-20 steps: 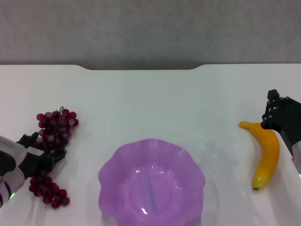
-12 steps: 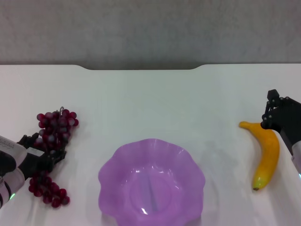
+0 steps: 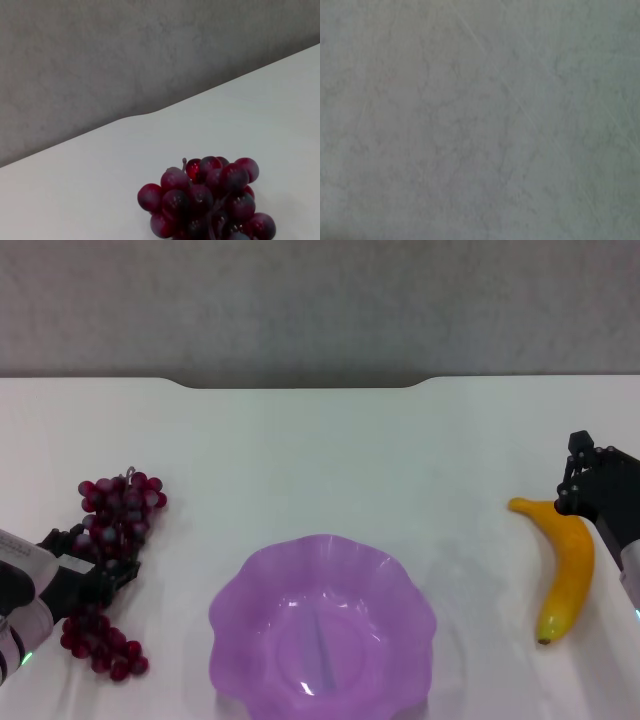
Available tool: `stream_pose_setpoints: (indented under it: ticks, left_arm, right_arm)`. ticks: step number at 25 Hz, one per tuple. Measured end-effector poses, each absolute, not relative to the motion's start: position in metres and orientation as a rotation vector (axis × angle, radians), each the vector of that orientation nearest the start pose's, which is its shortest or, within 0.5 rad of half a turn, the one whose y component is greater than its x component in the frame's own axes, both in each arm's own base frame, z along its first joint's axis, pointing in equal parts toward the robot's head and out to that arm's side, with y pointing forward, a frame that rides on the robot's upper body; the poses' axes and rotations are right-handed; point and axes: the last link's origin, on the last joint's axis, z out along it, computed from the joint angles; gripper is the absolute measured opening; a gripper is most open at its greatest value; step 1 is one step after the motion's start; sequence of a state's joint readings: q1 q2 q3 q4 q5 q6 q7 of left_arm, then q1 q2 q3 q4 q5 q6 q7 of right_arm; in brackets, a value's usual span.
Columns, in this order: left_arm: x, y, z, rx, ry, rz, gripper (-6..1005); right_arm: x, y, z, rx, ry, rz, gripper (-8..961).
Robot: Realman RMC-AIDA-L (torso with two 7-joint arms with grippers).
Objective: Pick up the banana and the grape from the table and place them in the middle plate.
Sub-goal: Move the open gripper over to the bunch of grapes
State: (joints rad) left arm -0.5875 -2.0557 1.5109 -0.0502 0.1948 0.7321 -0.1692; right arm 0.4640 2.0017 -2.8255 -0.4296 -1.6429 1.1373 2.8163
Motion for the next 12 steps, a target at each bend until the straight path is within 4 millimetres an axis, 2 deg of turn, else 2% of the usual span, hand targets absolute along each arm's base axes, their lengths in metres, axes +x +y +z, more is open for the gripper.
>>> stream_pose_setpoints:
  ticks: [12]
  left_arm:
    - [-0.3757,0.3461,-0.0400,-1.926,-0.626,-0.132,783]
  right_arm:
    - [0.3052,0.3323,-0.0354,-1.647,0.381,0.503,0]
